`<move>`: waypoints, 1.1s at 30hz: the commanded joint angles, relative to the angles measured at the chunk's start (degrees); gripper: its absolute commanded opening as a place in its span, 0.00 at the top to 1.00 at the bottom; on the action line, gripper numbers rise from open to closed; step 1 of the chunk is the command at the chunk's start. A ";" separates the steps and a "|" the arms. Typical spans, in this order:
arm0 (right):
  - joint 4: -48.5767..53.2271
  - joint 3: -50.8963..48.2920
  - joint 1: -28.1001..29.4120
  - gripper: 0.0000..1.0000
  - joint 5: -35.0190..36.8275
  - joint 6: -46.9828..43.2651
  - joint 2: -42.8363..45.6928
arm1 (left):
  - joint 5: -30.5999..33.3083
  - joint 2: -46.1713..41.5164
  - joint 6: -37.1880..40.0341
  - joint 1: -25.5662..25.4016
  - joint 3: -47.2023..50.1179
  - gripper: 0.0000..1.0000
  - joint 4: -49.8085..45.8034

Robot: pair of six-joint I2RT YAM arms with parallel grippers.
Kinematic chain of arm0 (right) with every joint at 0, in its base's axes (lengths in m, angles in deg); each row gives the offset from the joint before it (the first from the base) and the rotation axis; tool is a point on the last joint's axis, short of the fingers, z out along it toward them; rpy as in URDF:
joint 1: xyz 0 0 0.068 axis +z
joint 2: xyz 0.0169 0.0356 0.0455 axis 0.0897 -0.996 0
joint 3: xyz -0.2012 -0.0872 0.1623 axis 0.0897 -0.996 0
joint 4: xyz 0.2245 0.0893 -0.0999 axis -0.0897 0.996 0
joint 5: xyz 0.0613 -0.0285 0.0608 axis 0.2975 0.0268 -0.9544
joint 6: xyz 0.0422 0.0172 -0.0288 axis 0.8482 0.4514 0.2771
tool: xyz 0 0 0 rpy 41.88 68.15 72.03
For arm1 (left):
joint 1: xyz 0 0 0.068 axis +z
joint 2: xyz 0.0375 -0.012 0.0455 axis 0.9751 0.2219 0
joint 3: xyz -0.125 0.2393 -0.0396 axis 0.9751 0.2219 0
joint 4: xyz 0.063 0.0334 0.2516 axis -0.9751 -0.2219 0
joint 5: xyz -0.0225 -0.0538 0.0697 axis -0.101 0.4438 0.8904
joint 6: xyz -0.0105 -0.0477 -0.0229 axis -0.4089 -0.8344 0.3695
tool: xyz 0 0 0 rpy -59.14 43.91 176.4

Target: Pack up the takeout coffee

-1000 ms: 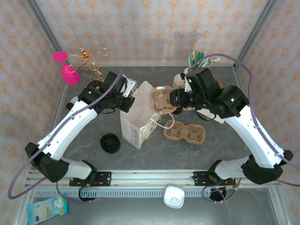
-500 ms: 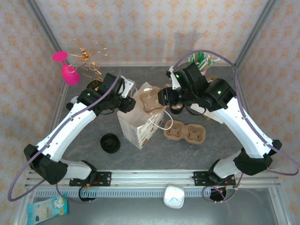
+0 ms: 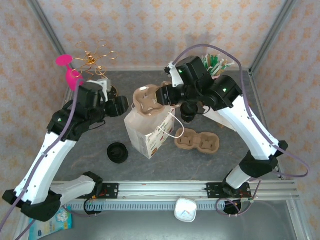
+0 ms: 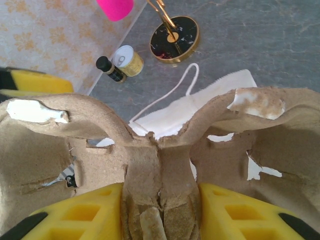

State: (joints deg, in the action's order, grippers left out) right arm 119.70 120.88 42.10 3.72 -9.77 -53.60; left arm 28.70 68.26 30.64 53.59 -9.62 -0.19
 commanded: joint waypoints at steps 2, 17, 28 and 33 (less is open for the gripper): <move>-3.04 0.70 1.52 0.60 -0.96 -1.96 -2.20 | 2.89 -4.38 -11.71 0.04 3.16 0.29 -4.33; -2.32 -3.47 1.54 0.60 1.75 -3.35 -4.97 | -9.18 -6.55 -16.58 0.11 18.70 0.38 12.07; -0.06 -6.76 3.66 0.61 7.01 -1.36 -4.93 | -8.81 -2.79 -9.36 0.35 17.69 0.67 10.66; 1.57 -5.78 5.90 0.61 9.86 0.41 -5.81 | -7.04 -1.90 -3.80 0.32 16.11 0.75 8.52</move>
State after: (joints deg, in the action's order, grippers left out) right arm 118.79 114.67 47.13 10.14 -10.97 -58.56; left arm 20.70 66.22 21.66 53.61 8.56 9.80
